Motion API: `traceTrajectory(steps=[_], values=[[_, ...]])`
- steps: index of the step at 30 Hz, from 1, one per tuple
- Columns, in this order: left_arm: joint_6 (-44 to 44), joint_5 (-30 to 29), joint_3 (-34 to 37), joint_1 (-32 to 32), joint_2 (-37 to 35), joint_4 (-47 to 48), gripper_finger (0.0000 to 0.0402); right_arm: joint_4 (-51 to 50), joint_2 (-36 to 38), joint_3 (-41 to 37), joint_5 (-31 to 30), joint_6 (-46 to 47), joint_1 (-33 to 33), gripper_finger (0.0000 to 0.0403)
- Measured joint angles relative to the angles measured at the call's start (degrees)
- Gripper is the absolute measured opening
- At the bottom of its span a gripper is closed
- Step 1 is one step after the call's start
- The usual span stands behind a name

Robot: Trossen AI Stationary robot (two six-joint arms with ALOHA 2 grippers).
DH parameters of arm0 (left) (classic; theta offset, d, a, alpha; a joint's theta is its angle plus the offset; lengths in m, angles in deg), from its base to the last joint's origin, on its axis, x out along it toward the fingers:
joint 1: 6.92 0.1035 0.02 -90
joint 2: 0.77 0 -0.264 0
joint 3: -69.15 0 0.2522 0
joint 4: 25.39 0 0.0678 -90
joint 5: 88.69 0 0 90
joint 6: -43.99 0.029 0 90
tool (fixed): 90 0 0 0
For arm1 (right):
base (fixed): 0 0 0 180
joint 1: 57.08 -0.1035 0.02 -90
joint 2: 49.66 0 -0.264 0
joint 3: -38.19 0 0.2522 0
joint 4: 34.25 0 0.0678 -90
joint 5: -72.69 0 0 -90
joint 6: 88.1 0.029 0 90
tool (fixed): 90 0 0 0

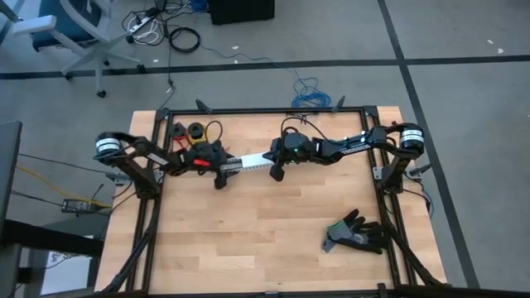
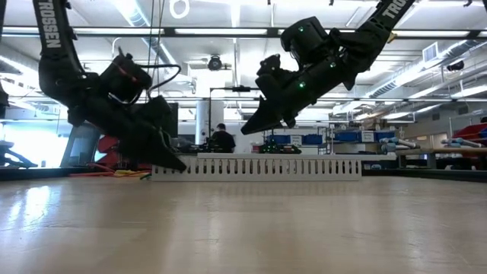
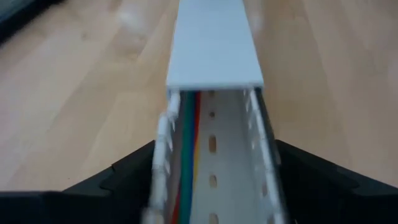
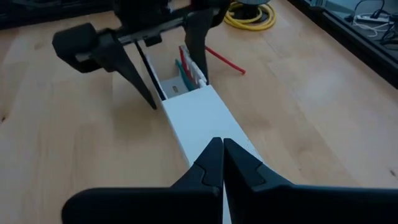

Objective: Ziptie cables
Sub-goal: Close the white cable duct

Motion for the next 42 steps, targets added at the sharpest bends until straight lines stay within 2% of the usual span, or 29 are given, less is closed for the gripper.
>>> traceTrajectory(steps=[7, 13, 17, 22, 25, 28, 31, 34, 37, 39, 42], values=[[0.31, -0.64, 0.21, 0.04, 1.63, -0.59, 0.0302, 0.22, 0.00, 0.00, 0.00, 0.24, 0.00, 0.0000], [0.42, -0.69, 0.22, 0.04, 1.61, -0.40, 0.0255, -3.77, 2.16, -0.08, -1.15, 0.00, -0.27, 0.0000], [0.46, -0.69, 0.18, 0.04, 1.57, -0.55, 0.0234, -15.68, 8.18, 0.02, -6.91, 1.54, -0.44, 0.0000], [0.39, -0.74, 0.19, 0.04, 1.57, -0.51, 0.0237, -32.08, 14.16, 0.00, -13.53, 8.50, -0.08, 0.0000], [0.25, -0.75, 0.19, 0.04, 1.57, -0.49, 0.0238, -35.10, 14.05, -0.25, -14.04, 10.25, 0.79, 0.0000], [0.08, -0.74, 0.20, 0.04, 1.57, -0.48, 0.0238, -32.94, 11.36, -0.38, -12.37, 10.47, 1.44, 0.0000], [0.00, -0.74, 0.22, 0.04, 1.57, -0.48, 0.0239, -27.08, 6.18, -0.44, -7.20, 10.86, 1.75, 0.0000], [-0.07, -0.78, 0.30, 0.06, 1.57, -0.45, 0.0239, -16.64, 0.26, -0.24, -1.15, 10.88, 2.03, 0.0000], [-0.17, -0.96, 0.35, 0.09, 1.55, -0.40, 0.0239, -3.48, -4.57, -0.31, 2.18, 9.51, 1.86, 0.0000], [-0.17, -0.96, 0.35, 0.09, 1.55, -0.44, 0.0239, 3.11, -5.57, -0.41, 3.17, 7.78, 1.63, 0.0000], [-0.20, -0.90, 0.17, 0.04, 1.61, -0.39, 0.0239, 6.29, -4.27, -0.54, 2.93, 4.95, 1.16, 0.0000]])
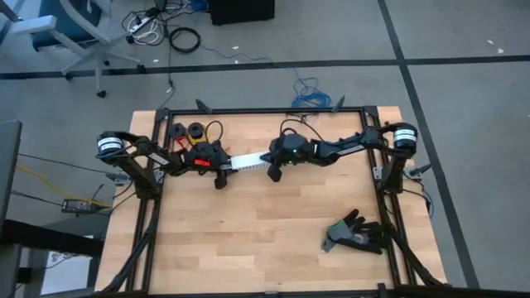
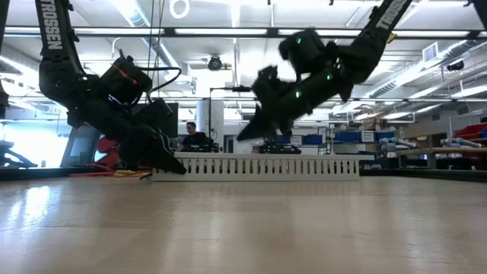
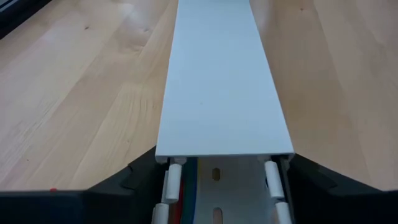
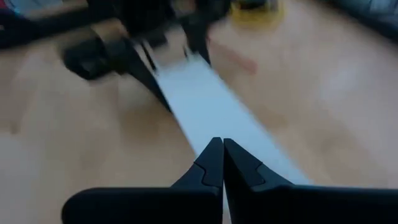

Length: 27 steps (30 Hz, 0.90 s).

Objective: Ziptie cables
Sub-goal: Close the white cable duct

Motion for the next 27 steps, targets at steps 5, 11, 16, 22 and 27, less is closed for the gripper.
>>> traceTrajectory(steps=[5, 11, 16, 22, 27], values=[[-1.13, 0.28, 0.00, 0.00, 0.00, 0.03, 0.0239, 1.13, 4.25, 0.09, -0.42, -4.21, -0.44, 0.0000], [-1.14, 1.30, 0.02, 0.02, 0.00, 0.19, 0.0258, 0.76, 6.65, 0.11, -0.34, -5.32, -1.37, 0.0000], [-1.14, 1.82, 0.17, -0.02, 0.04, 0.50, 0.0281, -0.25, 6.60, 0.09, -0.38, -5.15, -1.38, 0.0000], [-1.11, 1.87, 0.14, -0.02, -3.90, 1.01, 0.0284, -0.45, 6.60, 0.09, -0.40, -5.10, -1.38, 0.0000], [-0.37, 1.85, 0.13, 0.00, -8.39, 7.56, 0.0284, -0.56, 6.60, 0.09, -0.44, -4.67, -1.38, 0.0000]])
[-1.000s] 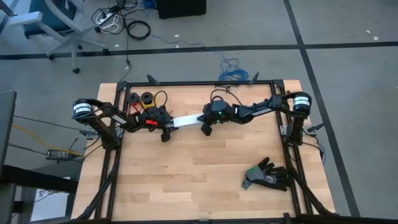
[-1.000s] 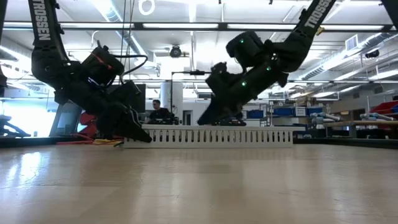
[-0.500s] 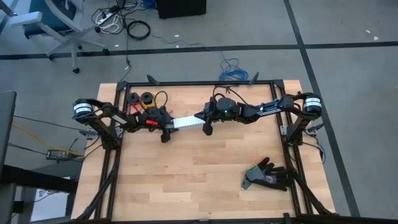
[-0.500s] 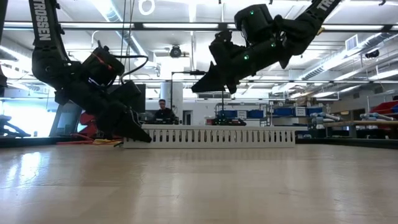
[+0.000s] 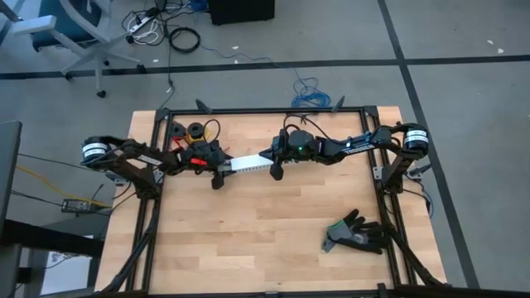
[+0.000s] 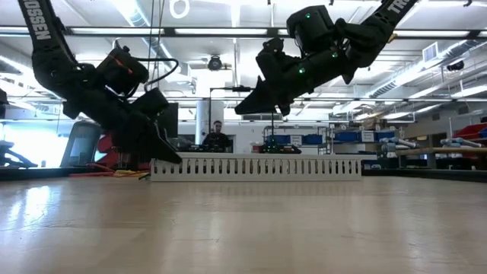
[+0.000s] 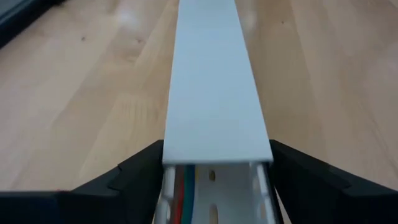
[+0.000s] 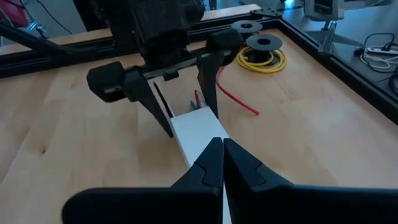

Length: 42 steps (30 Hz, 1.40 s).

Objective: Ziptie cables
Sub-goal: Close the white cable duct

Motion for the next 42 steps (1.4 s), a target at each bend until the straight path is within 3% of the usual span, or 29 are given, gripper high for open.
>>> traceTrajectory(steps=[5, 10, 18, 36, 42], values=[[0.14, -0.07, 0.02, 0.02, -2.32, 5.60, 0.0284, -3.18, 0.00, 0.00, -0.04, 0.02, 0.13, 0.0000], [-0.69, -2.97, 3.01, 0.01, -2.54, 5.10, 0.0284, -3.71, 0.00, 0.00, -0.11, 0.05, 0.15, 0.0000], [-3.40, -3.86, 9.93, 0.04, -2.54, -7.93, 0.0284, -3.78, 0.00, 0.00, -0.09, 0.07, 0.42, 0.0000], [-1.97, -4.34, 10.23, 0.04, 3.97, -14.10, 0.0254, -4.35, 0.00, 0.00, -0.11, 2.57, 0.83, 0.0000], [-1.97, -4.46, 10.23, 0.04, 3.97, -14.06, 0.0253, -9.93, 0.02, 0.02, -2.62, 5.77, 0.79, 0.0000]])
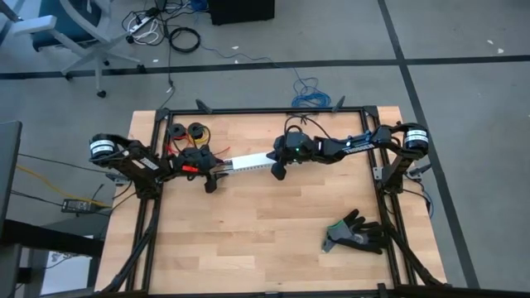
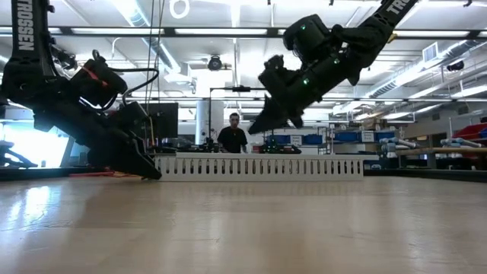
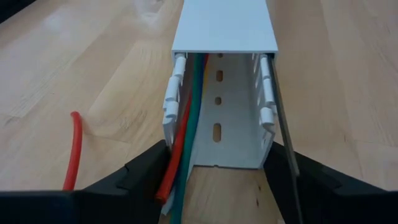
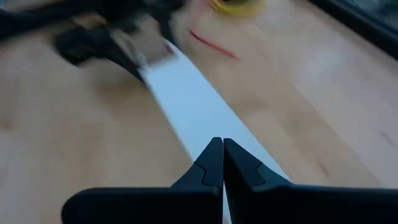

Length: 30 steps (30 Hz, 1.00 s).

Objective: Ziptie cables
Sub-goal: Close the white cable duct

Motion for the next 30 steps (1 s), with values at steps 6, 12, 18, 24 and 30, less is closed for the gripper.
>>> traceTrajectory(steps=[6, 12, 18, 24, 30], values=[[-0.02, -0.02, 0.00, 0.00, 0.00, 0.07, 0.0253, -11.33, 0.00, 0.02, -8.32, 4.72, 0.17, 0.0000], [-0.16, -0.02, 0.00, 0.00, 0.00, 0.11, 0.0253, -12.63, 0.04, 0.49, -9.33, 4.82, 0.13, 0.0000], [-0.34, -0.07, 0.00, 0.02, 0.00, 0.10, 0.0253, -9.27, -2.68, 0.91, -3.90, 5.68, 0.67, 0.0000], [-1.33, -0.17, 0.00, 0.02, 0.02, -0.13, 0.0253, 1.86, -7.45, 0.89, 1.05, 5.61, 0.74, 0.0000], [-1.38, -0.15, 0.00, 0.02, 0.02, -0.17, 0.0253, 7.44, -8.67, 0.80, 3.14, 3.00, 0.67, 0.0000]])
